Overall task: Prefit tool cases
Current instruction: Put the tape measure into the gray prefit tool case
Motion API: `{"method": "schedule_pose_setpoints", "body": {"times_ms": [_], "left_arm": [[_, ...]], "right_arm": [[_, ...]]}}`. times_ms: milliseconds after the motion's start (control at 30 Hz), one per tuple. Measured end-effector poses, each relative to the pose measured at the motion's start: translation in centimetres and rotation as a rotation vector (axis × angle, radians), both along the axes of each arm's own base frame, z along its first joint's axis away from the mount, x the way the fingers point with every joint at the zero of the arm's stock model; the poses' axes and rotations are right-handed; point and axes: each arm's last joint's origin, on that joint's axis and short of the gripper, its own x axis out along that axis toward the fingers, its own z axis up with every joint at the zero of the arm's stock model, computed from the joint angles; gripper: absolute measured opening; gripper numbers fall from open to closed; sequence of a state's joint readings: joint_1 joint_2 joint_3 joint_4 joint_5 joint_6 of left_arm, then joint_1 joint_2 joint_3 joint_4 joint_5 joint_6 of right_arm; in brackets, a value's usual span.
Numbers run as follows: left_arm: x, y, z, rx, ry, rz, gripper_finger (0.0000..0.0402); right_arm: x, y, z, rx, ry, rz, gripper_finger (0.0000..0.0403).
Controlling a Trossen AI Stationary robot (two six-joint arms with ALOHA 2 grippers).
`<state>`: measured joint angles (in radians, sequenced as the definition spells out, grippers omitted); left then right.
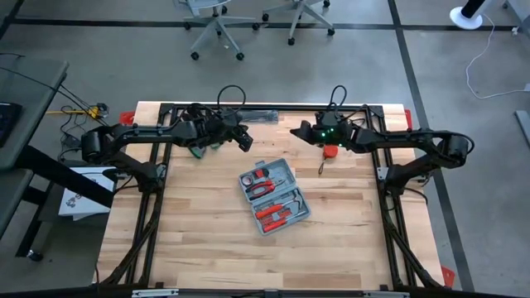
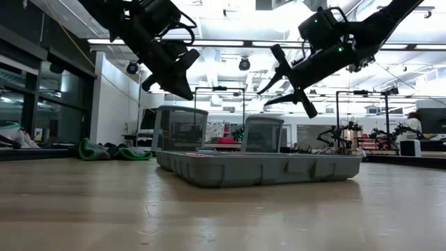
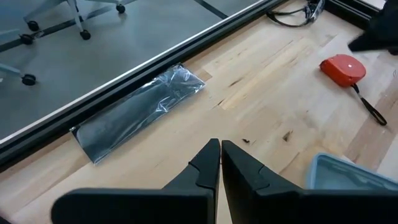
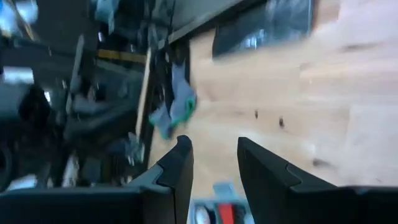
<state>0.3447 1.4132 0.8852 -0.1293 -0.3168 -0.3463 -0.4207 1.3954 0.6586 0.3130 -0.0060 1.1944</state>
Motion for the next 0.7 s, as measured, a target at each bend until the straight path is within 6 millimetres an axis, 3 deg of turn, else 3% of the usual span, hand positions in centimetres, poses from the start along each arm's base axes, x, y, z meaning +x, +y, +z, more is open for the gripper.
{"method": "schedule_pose_setpoints", "body": {"times_ms": [100, 233, 333, 433, 600, 633, 700], "left_arm": [[0.0, 0.0, 0.0, 0.0, 0.0, -0.001, 0.001], [0.0, 0.0, 0.0, 0.0, 0.0, -0.001, 0.001], [0.0, 0.0, 0.0, 0.0, 0.0, -0.001, 0.001], [0.0, 0.0, 0.0, 0.0, 0.0, -0.001, 0.001], [0.0, 0.0, 0.0, 0.0, 0.001, -0.001, 0.001], [0.0, 0.0, 0.0, 0.0, 0.001, -0.001, 0.001], [0.0, 0.0, 0.0, 0.0, 0.0, -0.001, 0.001]], "right_arm": [[-0.1, -0.2, 0.1, -0.013, -0.006, -0.072, 0.0119], [-0.1, -0.3, 1.3, -0.135, -0.042, -0.029, 0.0121], [0.0, 0.1, 1.5, -0.168, -0.041, -0.028, 0.0143], [0.4, 0.5, 1.9, -0.117, -0.023, -0.079, 0.0201], [0.6, 1.0, 2.0, -0.058, 0.072, -0.144, 0.0365], [0.5, 1.0, 1.9, -0.043, 0.079, -0.162, 0.0382], [0.4, 1.0, 1.7, -0.015, 0.089, -0.173, 0.0374]]}}
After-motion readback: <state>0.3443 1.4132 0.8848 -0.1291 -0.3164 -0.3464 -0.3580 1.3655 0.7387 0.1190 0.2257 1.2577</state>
